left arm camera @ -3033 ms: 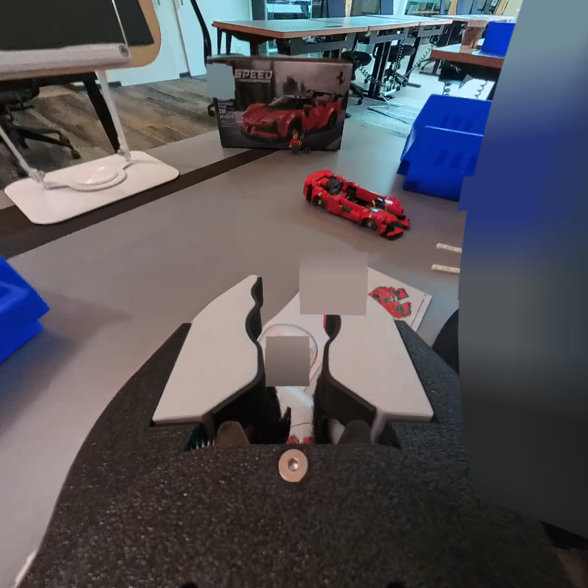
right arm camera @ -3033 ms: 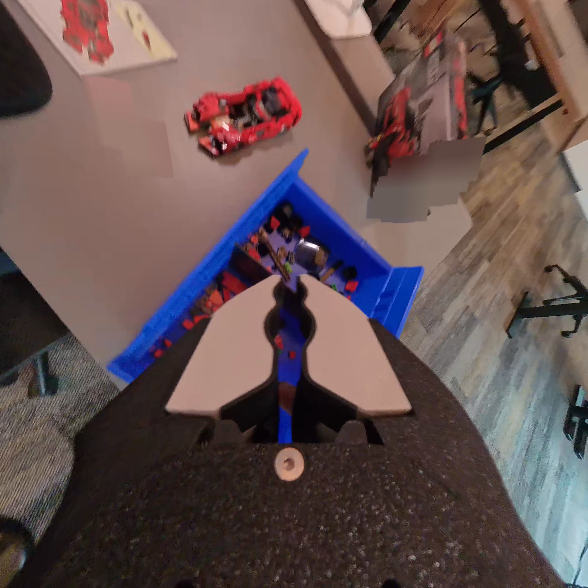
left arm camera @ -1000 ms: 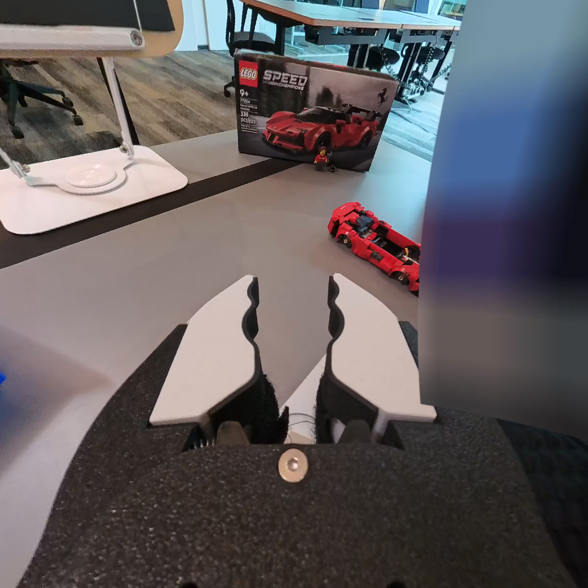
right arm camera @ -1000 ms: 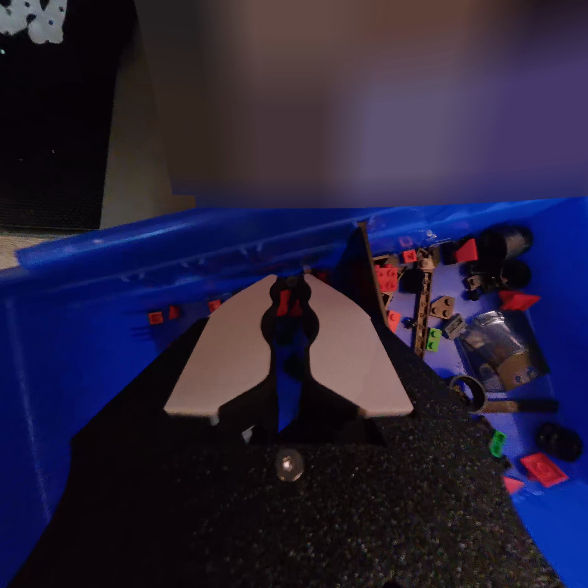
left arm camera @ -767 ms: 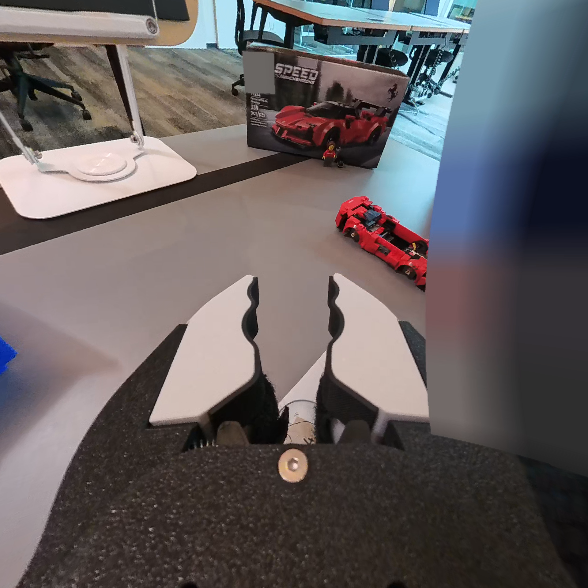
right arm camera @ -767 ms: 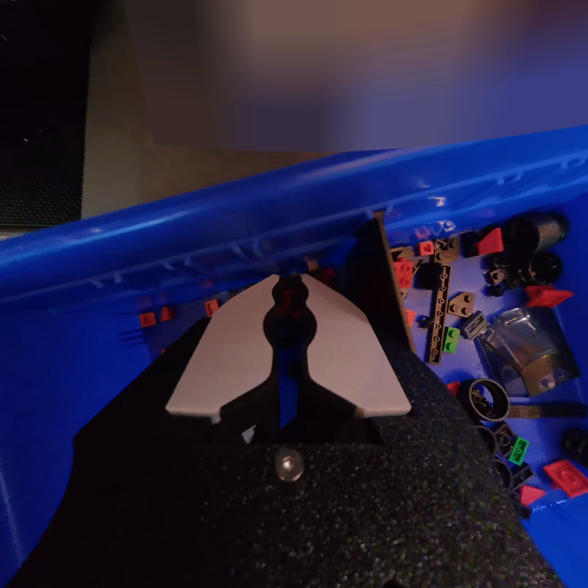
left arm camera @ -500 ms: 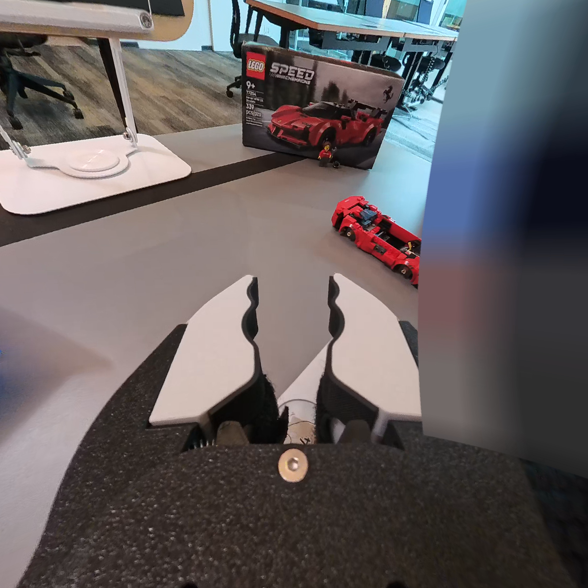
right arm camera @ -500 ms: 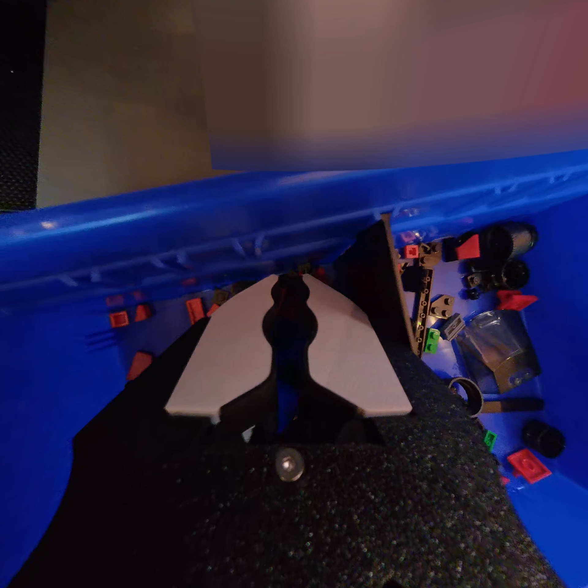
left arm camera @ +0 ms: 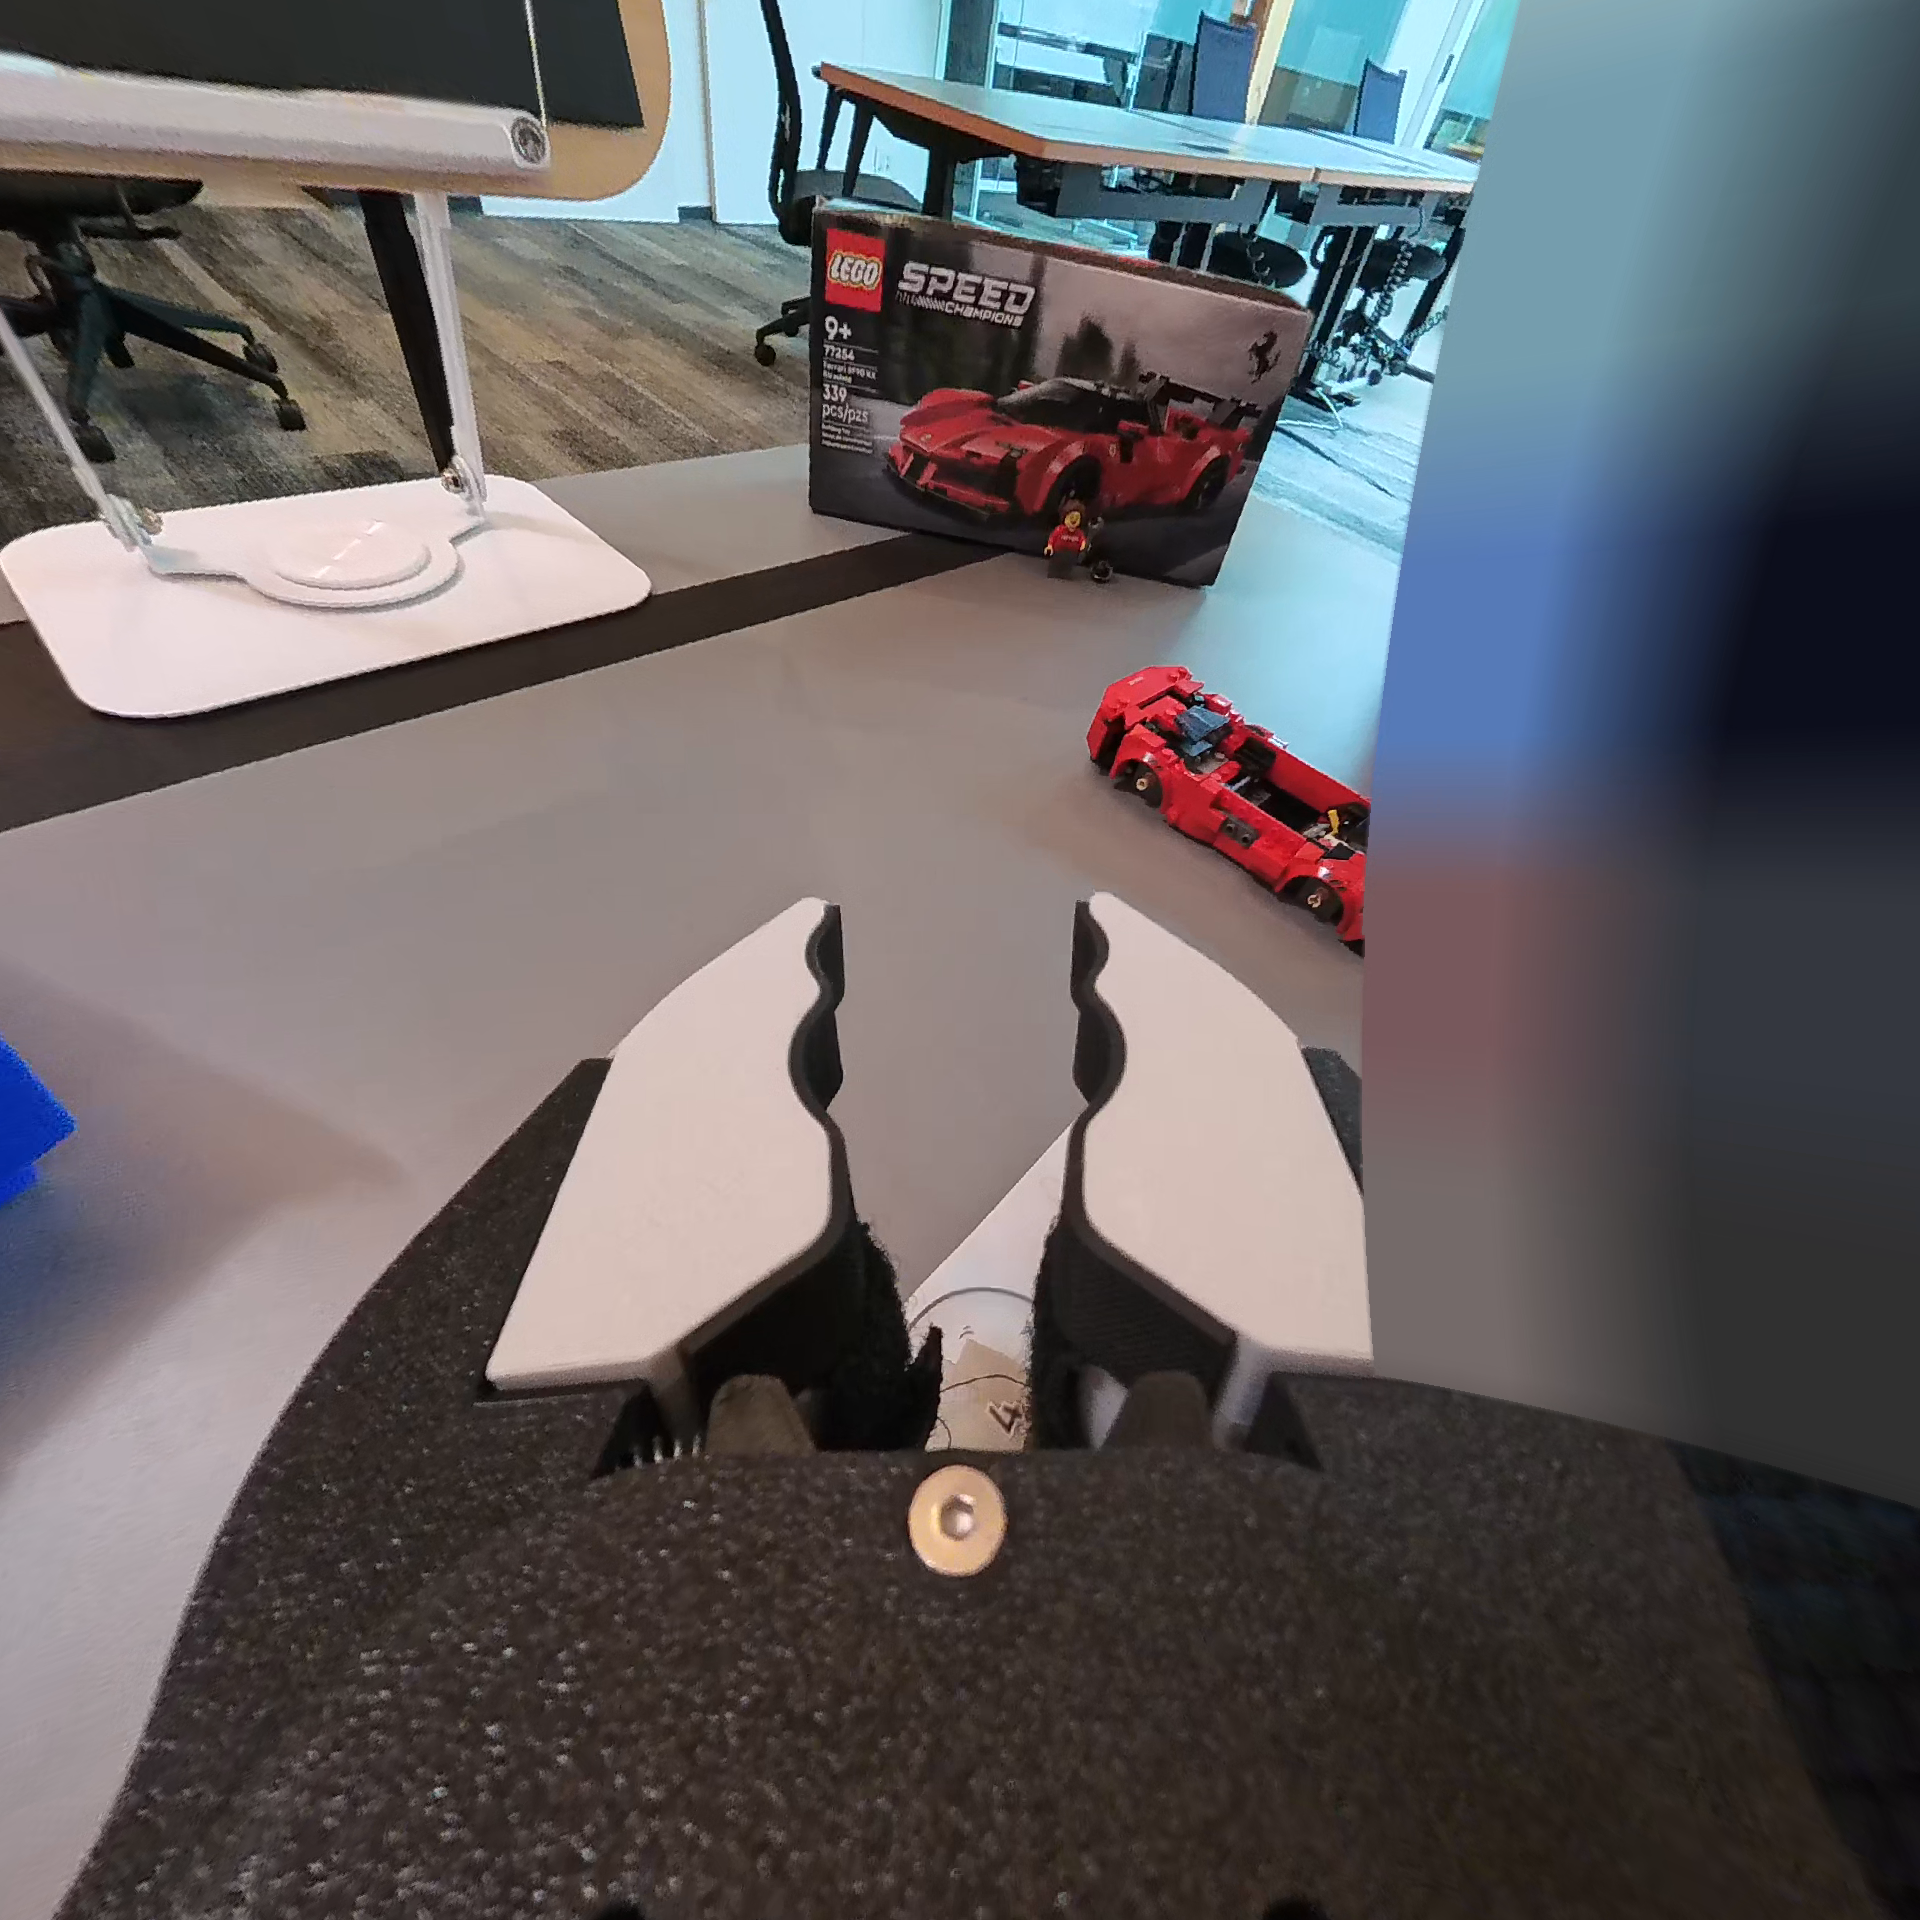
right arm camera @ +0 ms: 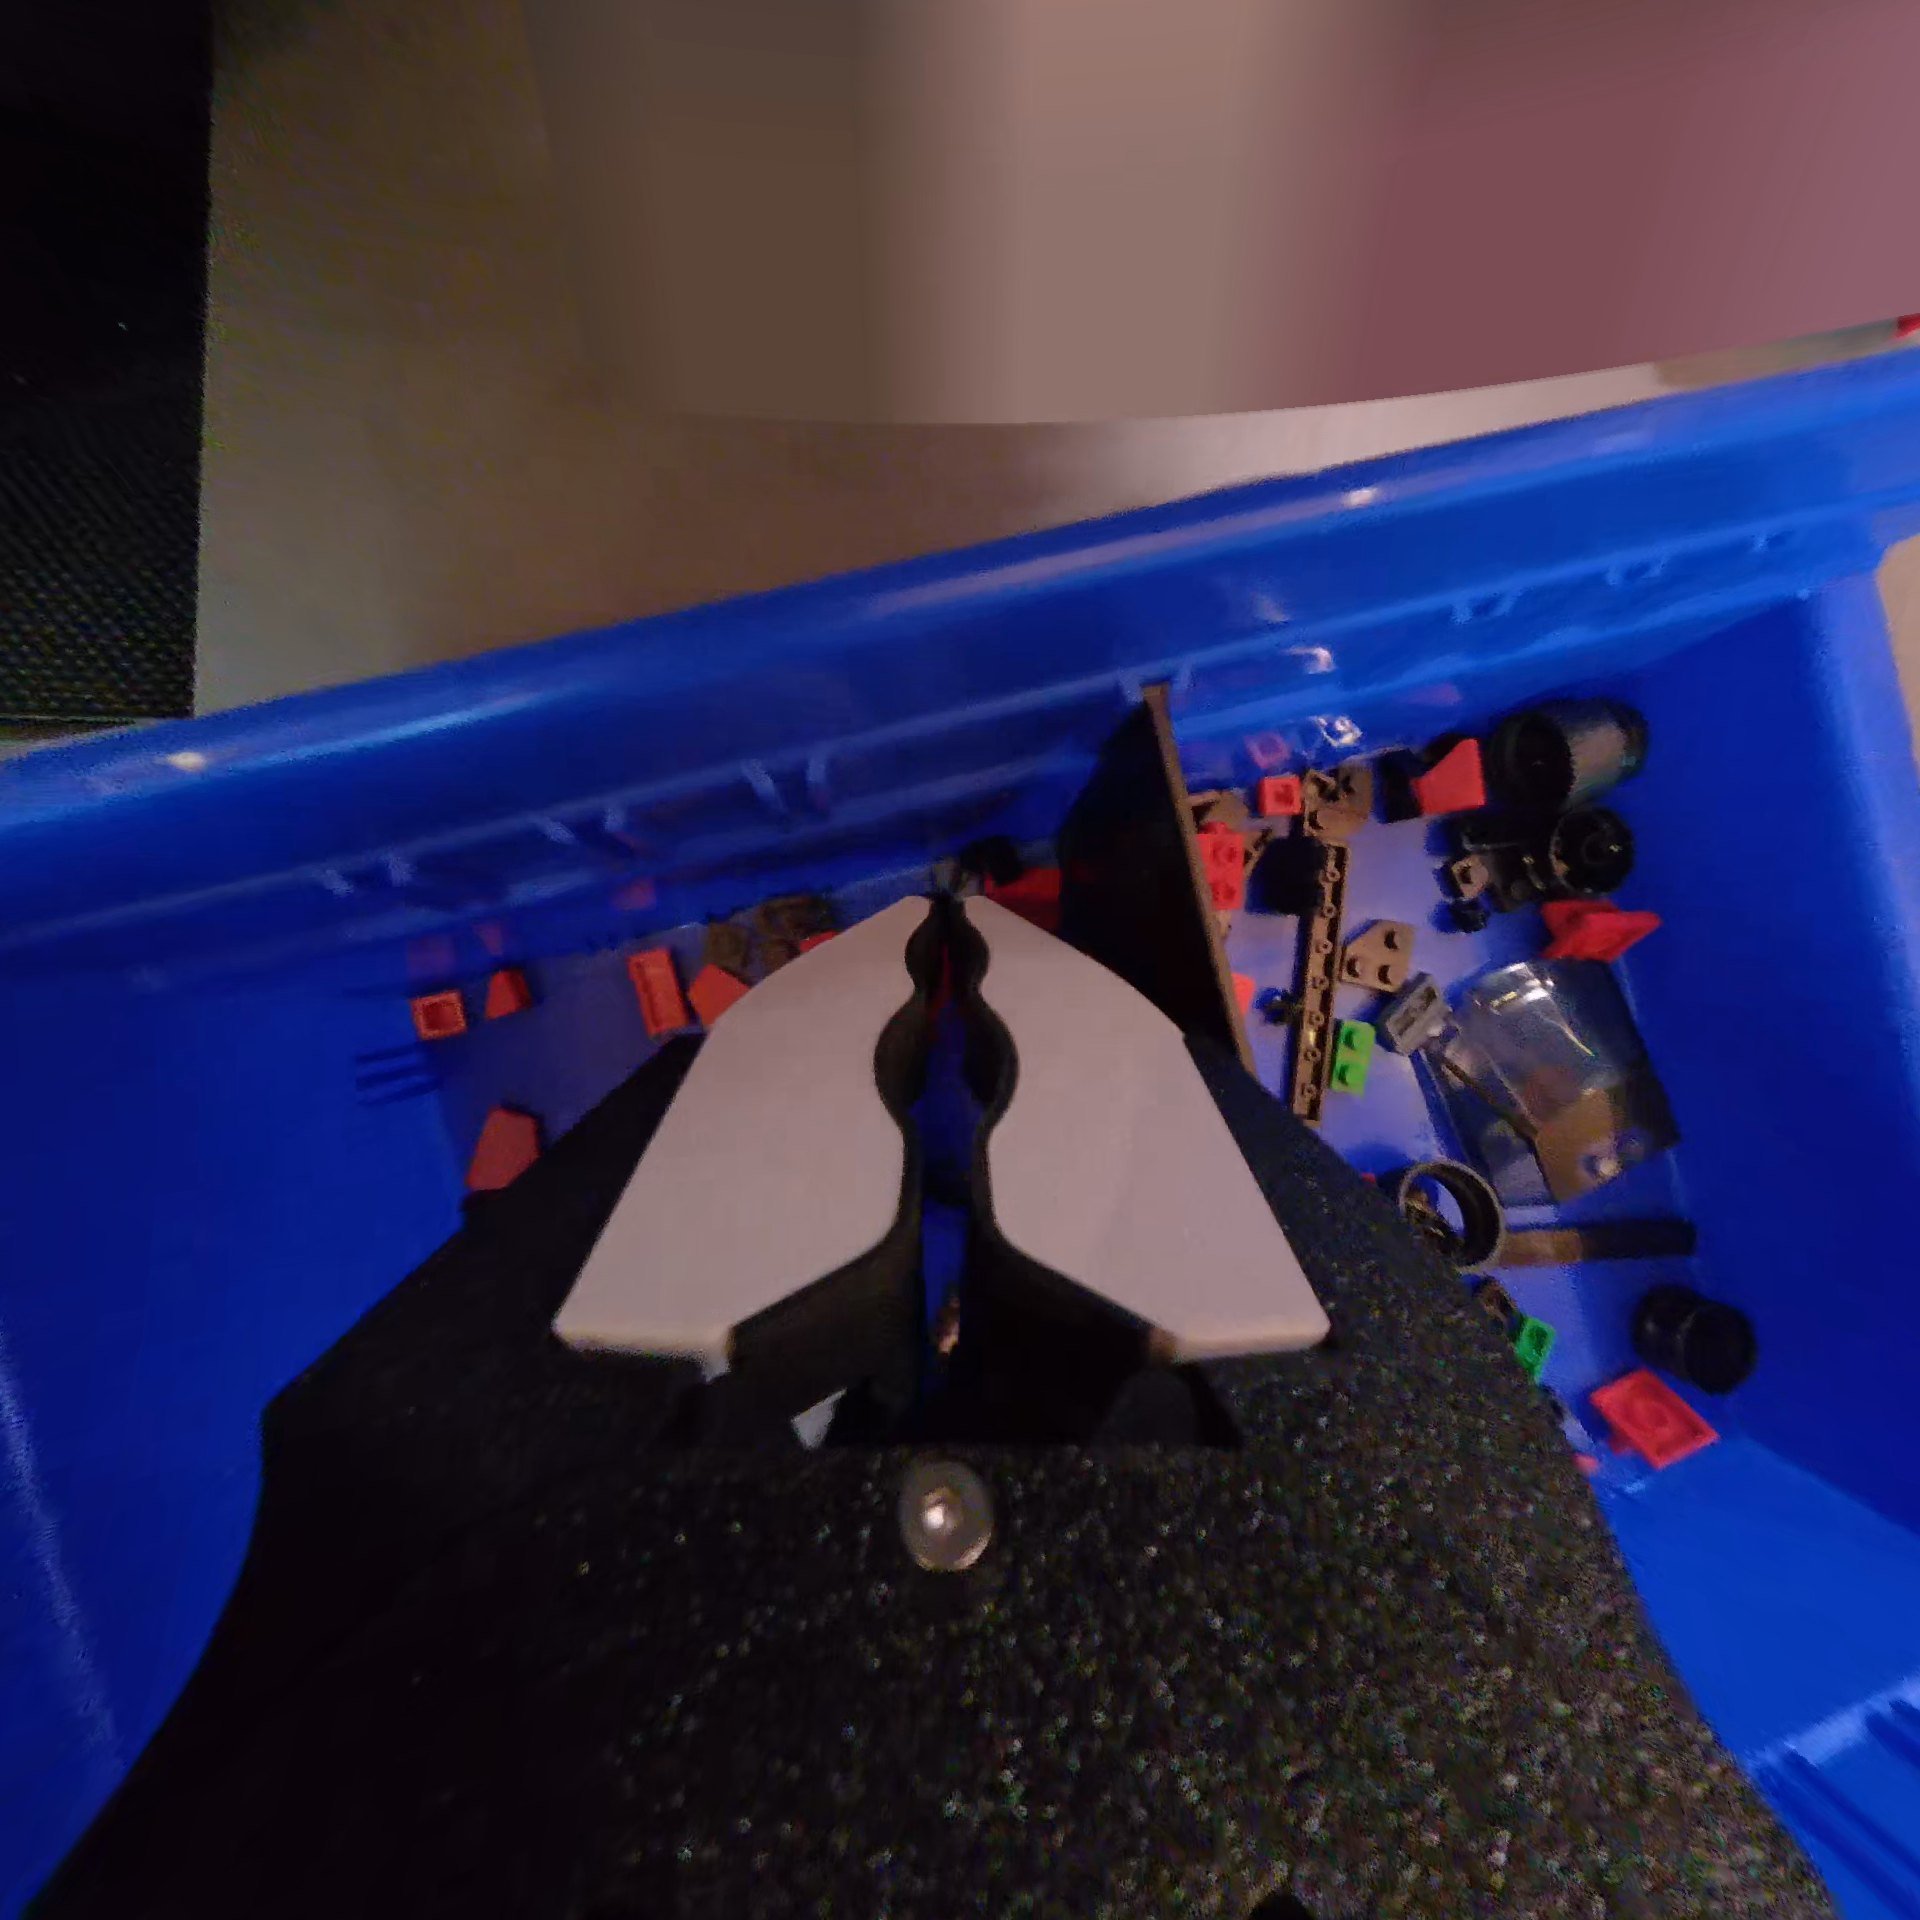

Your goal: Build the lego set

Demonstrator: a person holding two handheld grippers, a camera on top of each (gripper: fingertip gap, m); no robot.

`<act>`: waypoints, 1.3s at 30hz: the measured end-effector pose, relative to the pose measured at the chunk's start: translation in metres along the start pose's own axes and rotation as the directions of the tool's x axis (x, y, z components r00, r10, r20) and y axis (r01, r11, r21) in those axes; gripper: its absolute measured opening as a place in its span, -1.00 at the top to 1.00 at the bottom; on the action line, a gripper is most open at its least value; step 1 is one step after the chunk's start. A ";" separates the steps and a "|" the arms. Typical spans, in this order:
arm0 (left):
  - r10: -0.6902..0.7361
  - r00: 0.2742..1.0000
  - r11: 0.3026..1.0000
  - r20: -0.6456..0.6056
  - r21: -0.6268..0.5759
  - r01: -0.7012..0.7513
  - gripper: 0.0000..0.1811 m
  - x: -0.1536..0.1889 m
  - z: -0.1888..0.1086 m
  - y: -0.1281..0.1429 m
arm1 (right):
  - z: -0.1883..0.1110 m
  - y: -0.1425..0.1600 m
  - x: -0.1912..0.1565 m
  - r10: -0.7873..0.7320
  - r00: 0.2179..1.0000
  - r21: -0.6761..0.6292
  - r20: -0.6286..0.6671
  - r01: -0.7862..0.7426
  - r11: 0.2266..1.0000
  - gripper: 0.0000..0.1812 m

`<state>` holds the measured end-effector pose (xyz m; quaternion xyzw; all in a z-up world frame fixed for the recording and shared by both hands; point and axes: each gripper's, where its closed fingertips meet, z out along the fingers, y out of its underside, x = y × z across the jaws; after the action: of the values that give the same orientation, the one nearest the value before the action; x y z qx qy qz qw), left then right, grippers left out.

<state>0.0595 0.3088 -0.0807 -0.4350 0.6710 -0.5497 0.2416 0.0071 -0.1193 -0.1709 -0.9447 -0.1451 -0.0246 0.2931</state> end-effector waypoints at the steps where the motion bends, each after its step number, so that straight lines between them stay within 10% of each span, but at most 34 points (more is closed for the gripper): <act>1: 0.003 1.000 1.000 0.004 0.006 -0.003 0.54 -0.001 -0.002 0.000 | -0.001 0.001 0.000 0.006 1.000 -0.003 -0.004 -0.006 1.000 0.98; 29: -0.023 1.000 1.000 0.014 0.006 0.023 0.54 -0.007 -0.005 0.007 | 0.005 0.001 -0.006 -0.067 0.998 -0.055 0.003 0.068 0.996 0.98; 32: -0.027 1.000 1.000 0.005 0.005 0.027 0.54 -0.005 -0.003 0.009 | 0.007 -0.003 -0.003 -0.252 0.965 -0.062 -0.071 0.248 0.967 0.79; 39: -0.007 1.000 1.000 -0.006 -0.006 0.007 0.53 0.001 -0.003 0.008 | 0.021 0.004 -0.007 -0.125 0.992 -0.043 0.027 0.126 0.991 0.71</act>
<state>0.0543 0.3099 -0.0871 -0.4364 0.6717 -0.5499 0.2366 0.0012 -0.1126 -0.1911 -0.9402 -0.2072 -0.0345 0.2682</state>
